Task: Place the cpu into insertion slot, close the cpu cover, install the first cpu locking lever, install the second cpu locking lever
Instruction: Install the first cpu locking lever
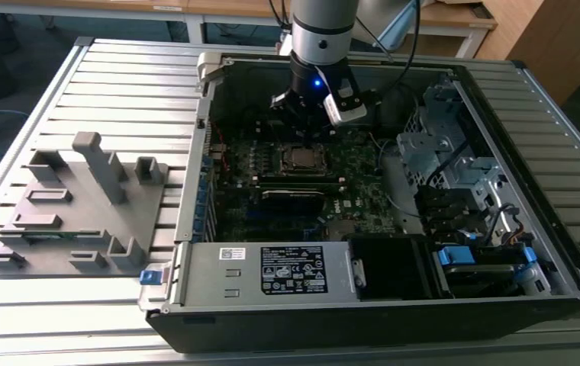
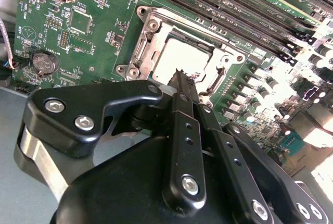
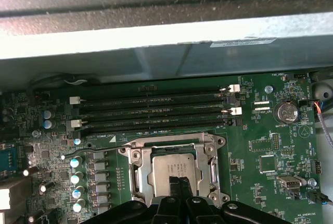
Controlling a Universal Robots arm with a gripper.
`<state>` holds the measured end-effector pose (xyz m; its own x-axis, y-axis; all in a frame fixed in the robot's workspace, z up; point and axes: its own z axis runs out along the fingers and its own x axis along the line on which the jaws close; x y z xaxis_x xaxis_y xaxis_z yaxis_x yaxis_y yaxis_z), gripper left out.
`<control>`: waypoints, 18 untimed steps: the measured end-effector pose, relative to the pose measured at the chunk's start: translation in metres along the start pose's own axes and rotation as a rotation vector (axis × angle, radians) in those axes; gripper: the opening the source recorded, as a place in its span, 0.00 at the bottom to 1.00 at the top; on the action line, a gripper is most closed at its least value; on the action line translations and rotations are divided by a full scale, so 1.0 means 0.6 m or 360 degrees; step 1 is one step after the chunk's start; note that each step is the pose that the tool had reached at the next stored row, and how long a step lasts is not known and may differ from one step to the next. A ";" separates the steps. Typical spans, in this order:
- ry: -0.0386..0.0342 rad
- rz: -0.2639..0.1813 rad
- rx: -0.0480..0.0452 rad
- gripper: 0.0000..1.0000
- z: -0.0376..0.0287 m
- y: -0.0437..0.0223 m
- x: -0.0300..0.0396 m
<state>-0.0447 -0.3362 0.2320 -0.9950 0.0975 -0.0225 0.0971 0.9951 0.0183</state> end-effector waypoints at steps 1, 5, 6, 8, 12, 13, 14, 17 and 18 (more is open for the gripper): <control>0.0000 0.0000 0.0000 0.10 0.000 0.000 0.000; 0.0000 0.0000 0.0000 0.10 -0.002 0.000 0.000; 0.0000 0.0000 0.0000 0.10 -0.004 0.000 0.000; 0.0000 0.0000 0.0000 0.10 -0.004 0.000 0.000; 0.0000 0.0000 0.0000 0.10 -0.007 0.000 0.000; 0.0000 0.0000 0.0000 0.10 -0.008 0.000 0.000; 0.0000 0.0000 0.0000 0.10 -0.008 0.000 0.000; 0.0000 0.0000 0.0000 0.10 -0.012 0.000 0.000; 0.0000 0.0000 0.0000 0.10 -0.014 0.000 0.000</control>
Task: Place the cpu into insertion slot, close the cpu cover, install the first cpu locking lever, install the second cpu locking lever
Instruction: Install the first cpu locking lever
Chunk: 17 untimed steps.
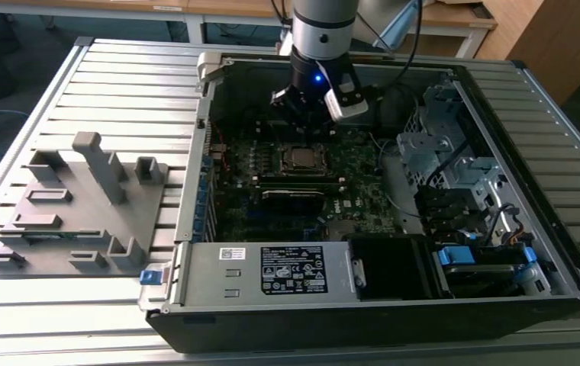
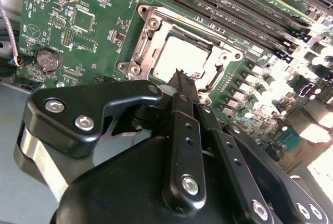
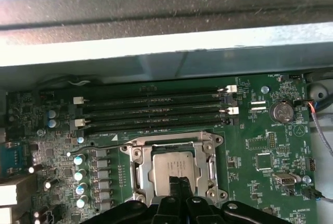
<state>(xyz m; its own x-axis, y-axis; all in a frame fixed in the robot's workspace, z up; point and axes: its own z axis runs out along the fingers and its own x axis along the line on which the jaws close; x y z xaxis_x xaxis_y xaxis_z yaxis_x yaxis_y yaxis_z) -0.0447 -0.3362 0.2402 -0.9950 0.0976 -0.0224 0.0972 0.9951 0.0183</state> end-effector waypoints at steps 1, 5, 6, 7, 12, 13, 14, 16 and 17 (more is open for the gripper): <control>0.0000 0.0000 0.0000 0.10 -0.002 0.000 0.000; 0.0000 0.0000 0.0000 0.10 -0.009 0.000 0.000; 0.0000 0.0000 0.0000 0.10 -0.011 0.000 0.000; 0.0000 0.0000 0.0000 0.10 -0.013 0.000 0.000; 0.0000 0.0000 0.0000 0.10 -0.013 0.000 0.000; 0.0000 0.0000 0.0000 0.10 -0.013 0.000 0.000; 0.0000 0.0000 0.0000 0.10 -0.013 0.000 0.000; 0.0000 0.0000 0.0000 0.10 -0.013 0.000 0.000; 0.0000 0.0000 0.0000 0.10 -0.014 0.000 0.000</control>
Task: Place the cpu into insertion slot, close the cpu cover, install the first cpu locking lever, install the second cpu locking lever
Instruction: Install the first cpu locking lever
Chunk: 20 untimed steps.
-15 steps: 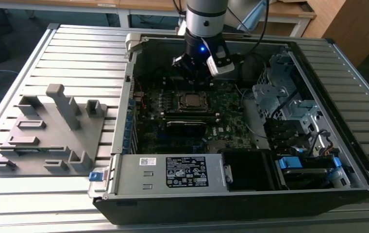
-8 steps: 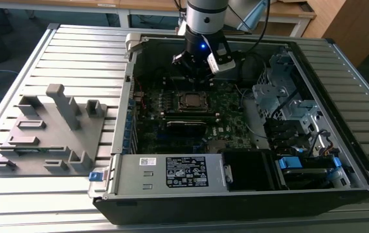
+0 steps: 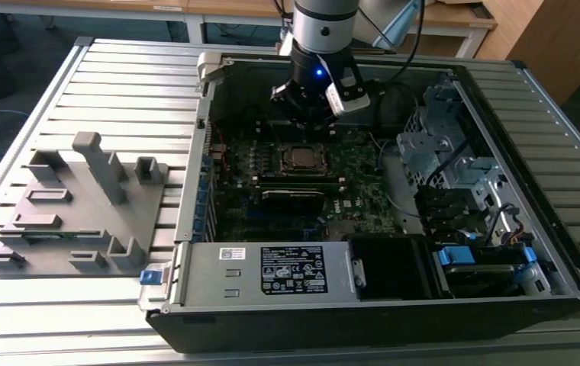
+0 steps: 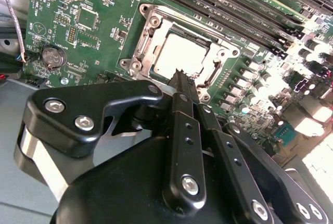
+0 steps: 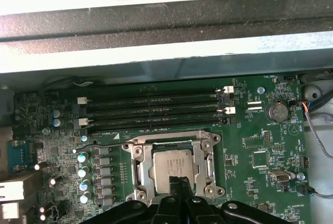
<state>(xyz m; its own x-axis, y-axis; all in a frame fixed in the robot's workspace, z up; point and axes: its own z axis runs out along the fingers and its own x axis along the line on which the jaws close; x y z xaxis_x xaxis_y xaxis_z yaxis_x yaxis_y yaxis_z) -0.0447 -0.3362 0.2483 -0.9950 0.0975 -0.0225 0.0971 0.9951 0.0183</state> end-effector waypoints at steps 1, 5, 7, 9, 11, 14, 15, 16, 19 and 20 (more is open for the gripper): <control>0.0000 0.0000 0.0000 0.10 0.000 0.000 0.000; 0.0000 0.0000 0.0000 0.10 0.000 0.000 0.000; 0.0000 0.0000 0.0000 0.10 0.000 0.000 0.000; 0.0000 0.0000 0.0000 0.10 0.000 0.000 0.000; 0.0003 0.0000 0.0000 0.10 0.000 0.000 0.000; 0.0038 0.0001 0.0005 0.10 0.000 0.000 0.000; 0.0049 0.0001 0.0006 0.10 0.000 0.000 0.000; 0.0050 0.0001 0.0006 0.10 0.000 0.000 0.000; 0.0050 0.0001 0.0006 0.10 0.000 0.000 0.000; 0.0050 0.0001 0.0006 0.10 0.000 0.000 0.000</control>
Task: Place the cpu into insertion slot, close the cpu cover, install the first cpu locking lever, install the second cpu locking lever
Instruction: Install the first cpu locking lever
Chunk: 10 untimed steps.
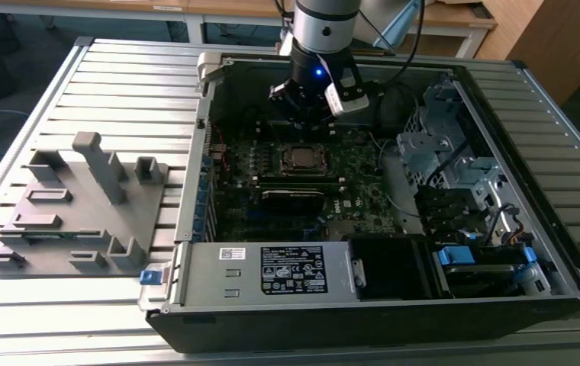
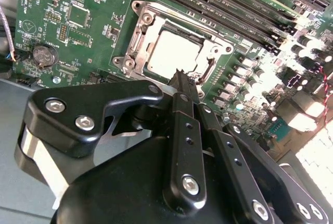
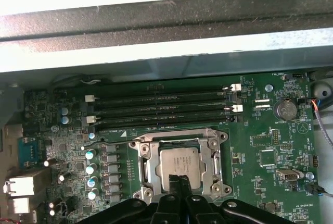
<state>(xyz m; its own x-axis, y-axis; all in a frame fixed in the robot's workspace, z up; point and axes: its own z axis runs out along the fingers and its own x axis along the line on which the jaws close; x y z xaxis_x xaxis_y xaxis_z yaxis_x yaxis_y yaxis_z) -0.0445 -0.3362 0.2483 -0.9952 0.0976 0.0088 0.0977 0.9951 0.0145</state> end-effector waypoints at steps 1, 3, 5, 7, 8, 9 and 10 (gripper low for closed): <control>0.0000 0.0000 0.0000 0.10 0.000 0.000 0.000; 0.0000 0.0000 0.0000 0.10 0.000 0.000 0.000; 0.0000 0.0000 0.0000 0.10 -0.002 0.000 0.000; 0.0000 0.0000 0.0000 0.10 -0.006 0.000 0.000; 0.0000 0.0000 0.0000 0.10 -0.008 0.000 0.000; 0.0000 0.0000 0.0000 0.10 -0.010 0.000 0.000; 0.0000 0.0000 0.0000 0.10 -0.012 0.000 0.000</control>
<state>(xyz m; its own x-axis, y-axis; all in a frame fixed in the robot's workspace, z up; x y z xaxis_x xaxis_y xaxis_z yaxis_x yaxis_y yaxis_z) -0.0445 -0.3362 0.2554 -0.9952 0.0976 0.0089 0.0977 0.9951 0.0146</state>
